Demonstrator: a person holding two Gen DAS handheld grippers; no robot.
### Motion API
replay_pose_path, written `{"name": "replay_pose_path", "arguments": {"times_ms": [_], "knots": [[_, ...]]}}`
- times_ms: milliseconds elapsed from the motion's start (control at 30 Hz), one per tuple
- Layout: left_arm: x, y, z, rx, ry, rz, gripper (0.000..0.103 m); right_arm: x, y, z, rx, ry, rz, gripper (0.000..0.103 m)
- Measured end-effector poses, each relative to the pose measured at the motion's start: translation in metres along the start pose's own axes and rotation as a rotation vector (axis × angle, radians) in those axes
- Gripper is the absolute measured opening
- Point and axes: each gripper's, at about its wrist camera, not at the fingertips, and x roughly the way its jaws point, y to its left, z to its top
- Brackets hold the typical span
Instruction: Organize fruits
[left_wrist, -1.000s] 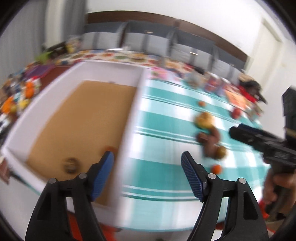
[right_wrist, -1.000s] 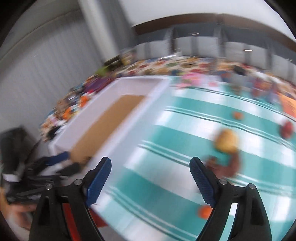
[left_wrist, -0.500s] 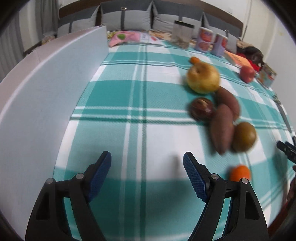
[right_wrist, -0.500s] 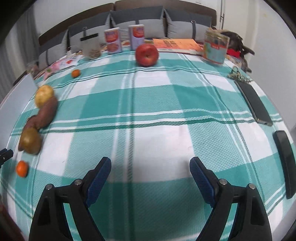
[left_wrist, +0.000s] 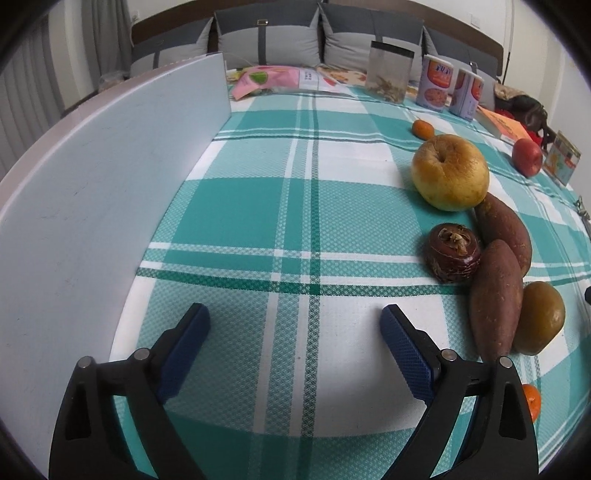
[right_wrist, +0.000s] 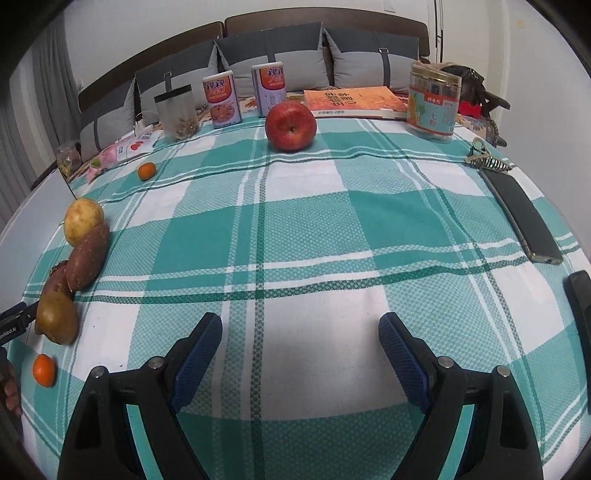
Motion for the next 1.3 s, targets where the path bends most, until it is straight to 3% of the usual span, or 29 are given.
{"name": "replay_pose_path", "arguments": {"times_ms": [633,900,1300], "knots": [[0.001,0.001,0.000,-0.006,0.002,0.002,0.098,0.006,0.015,-0.005,-0.073,0.026,-0.038,0.086],[0.001,0.001,0.000,-0.006,0.002,0.001,0.098,-0.003,0.019,-0.006,-0.092,-0.022,-0.074,0.087],[0.001,0.001,0.000,-0.006,0.002,0.001,0.098,0.001,-0.003,-0.004,0.029,0.002,-0.005,0.087]]}}
